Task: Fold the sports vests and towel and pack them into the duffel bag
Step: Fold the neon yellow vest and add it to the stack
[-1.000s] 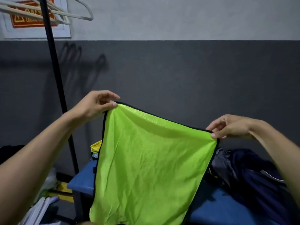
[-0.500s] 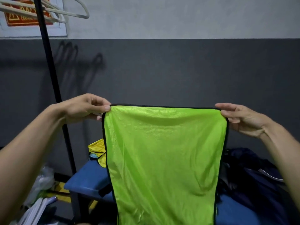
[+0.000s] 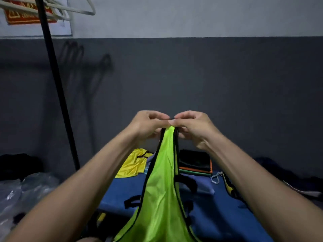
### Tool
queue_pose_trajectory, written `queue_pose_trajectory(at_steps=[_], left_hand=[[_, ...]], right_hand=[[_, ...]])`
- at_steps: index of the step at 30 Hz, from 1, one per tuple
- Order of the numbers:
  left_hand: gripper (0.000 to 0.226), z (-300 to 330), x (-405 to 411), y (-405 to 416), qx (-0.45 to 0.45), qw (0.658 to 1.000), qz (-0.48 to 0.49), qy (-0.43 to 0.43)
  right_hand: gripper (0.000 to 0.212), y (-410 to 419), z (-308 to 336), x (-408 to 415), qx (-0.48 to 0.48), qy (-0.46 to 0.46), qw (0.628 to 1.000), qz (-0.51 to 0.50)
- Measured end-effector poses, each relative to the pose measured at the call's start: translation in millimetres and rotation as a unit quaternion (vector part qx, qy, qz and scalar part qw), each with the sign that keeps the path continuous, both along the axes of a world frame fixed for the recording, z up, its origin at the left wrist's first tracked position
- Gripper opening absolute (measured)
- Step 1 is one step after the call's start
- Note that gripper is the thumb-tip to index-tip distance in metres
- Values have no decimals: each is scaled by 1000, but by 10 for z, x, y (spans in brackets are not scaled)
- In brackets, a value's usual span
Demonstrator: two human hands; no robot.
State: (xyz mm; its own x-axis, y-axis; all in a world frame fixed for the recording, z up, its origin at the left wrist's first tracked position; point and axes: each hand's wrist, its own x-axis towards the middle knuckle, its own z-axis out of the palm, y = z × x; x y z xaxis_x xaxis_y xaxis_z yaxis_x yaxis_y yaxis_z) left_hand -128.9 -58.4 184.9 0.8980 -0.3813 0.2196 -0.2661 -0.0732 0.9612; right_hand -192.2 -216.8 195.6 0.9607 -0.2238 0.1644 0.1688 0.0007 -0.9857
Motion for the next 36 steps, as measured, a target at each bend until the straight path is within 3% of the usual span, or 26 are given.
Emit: queue_pose_trajectory(at_steps=[6,15,27,33,36], left_hand=[[26,-73,-72,-6,-20,999,36,-10],[19,-49,-113,-83,7,995,74,-74],[15,-37,-173,-116,31,991,97,-88],[7,-80,-172,-144,17,994,91,-65],[22,-25,-257,-168,-34,998,42,11]], right_hand=[[21,4,-101,-19,19,0,999,-44],[19,24,-74,-69,-43,-15,995,-85],[18,-15,-101,-78,-135,-31,983,-122],[16,21,-115,-66,-178,-46,974,-134],[20,34,-127,-53,-262,-73,949,-157]])
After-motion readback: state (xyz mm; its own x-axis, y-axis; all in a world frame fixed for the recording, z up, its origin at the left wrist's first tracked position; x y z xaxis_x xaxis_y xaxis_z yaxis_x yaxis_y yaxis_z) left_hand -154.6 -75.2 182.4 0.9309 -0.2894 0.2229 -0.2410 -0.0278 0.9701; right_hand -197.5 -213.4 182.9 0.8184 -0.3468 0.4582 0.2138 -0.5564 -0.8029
